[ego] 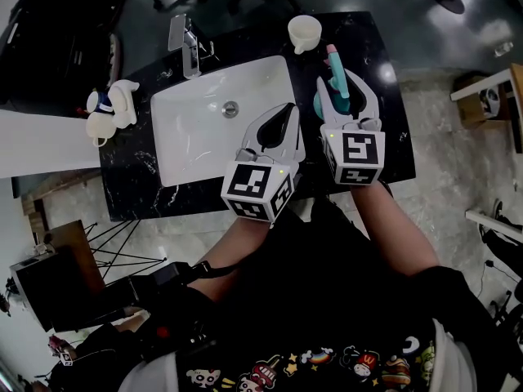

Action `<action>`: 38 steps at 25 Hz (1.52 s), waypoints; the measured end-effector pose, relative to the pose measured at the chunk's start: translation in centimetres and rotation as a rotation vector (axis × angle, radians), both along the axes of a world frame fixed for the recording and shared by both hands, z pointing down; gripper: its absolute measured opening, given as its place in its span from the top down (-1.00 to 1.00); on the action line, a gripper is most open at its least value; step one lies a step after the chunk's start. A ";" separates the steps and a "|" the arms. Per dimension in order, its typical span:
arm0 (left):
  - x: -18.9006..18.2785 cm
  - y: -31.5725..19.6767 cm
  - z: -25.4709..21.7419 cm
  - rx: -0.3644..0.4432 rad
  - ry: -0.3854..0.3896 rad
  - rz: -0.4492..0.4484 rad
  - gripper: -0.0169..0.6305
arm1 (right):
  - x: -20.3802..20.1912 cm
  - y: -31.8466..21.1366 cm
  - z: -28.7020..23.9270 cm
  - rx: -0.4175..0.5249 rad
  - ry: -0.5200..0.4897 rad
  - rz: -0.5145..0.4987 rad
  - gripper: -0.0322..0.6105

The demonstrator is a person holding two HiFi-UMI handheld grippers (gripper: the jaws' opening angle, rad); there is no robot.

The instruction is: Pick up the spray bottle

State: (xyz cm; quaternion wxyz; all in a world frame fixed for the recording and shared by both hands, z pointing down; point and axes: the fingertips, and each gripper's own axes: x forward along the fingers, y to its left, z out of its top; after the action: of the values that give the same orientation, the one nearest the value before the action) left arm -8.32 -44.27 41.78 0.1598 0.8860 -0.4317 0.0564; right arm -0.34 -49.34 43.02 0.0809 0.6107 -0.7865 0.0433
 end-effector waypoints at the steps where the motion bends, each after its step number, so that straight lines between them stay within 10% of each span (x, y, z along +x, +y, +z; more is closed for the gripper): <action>1: 0.0 0.1 -0.2 0.005 0.000 0.002 0.95 | 0.0 0.3 -0.4 0.006 -0.002 -0.003 0.36; 38: -2.7 4.2 -5.9 0.164 0.009 0.069 0.95 | -0.7 12.5 -7.9 0.091 -0.040 0.028 0.37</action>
State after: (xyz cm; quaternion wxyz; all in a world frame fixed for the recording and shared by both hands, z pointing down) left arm -11.04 -40.08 35.85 0.0868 0.9107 -0.4033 0.0224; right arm -1.09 -36.80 35.15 0.0367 0.6237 -0.7805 0.0205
